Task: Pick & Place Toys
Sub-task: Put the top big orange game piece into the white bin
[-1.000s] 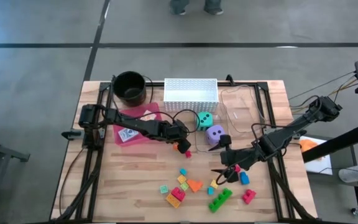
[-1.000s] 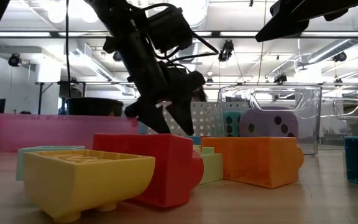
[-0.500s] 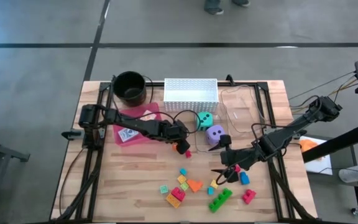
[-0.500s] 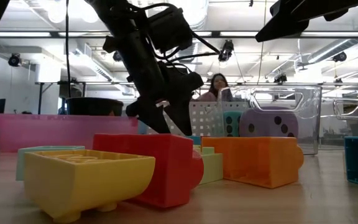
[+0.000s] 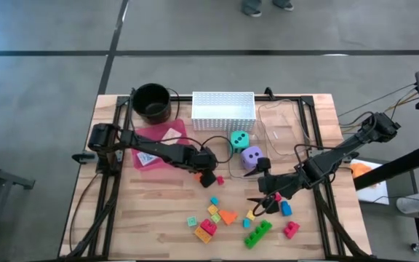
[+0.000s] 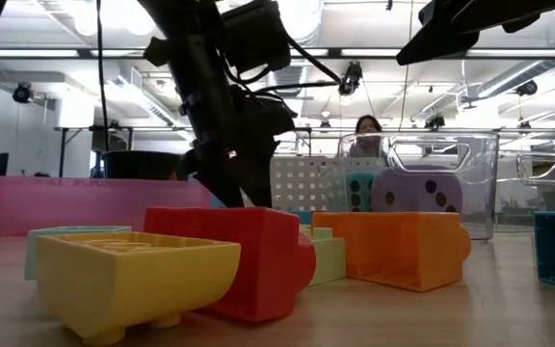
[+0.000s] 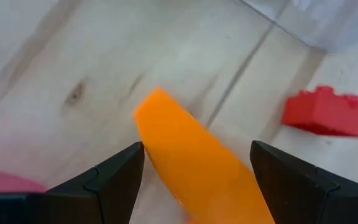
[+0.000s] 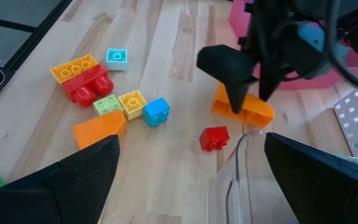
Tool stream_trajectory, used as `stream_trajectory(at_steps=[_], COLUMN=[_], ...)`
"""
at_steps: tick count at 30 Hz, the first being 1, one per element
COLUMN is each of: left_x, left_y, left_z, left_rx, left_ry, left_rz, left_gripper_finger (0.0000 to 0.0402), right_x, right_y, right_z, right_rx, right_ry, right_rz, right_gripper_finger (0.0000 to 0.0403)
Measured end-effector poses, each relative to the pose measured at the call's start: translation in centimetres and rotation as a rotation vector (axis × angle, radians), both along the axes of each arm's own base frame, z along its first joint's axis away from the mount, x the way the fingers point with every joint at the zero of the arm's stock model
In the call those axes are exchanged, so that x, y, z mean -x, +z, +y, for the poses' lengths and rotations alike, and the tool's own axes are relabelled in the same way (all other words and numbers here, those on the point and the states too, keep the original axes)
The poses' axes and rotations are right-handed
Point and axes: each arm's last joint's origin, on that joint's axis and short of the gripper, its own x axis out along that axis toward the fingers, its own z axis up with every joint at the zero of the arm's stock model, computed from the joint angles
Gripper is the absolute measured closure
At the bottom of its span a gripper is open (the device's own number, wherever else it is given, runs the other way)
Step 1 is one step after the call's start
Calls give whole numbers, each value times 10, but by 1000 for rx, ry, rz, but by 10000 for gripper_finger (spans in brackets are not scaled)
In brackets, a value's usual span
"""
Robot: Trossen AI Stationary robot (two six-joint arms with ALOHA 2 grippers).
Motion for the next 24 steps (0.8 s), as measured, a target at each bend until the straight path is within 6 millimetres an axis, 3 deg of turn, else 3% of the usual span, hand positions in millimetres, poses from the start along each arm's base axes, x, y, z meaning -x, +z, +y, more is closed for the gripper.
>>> stream_trajectory(at_steps=[13, 24], left_x=[2, 2], left_y=[0, 0], left_z=[-7, -8], left_rx=[2, 27], left_ry=[-10, 1], left_rz=[9, 12], left_gripper_finger=[109, 211], right_x=[0, 0], right_y=[0, 0], right_z=[0, 0], right_rx=[0, 0], right_ry=[0, 0], right_rz=[0, -1], right_gripper_finger=[3, 3])
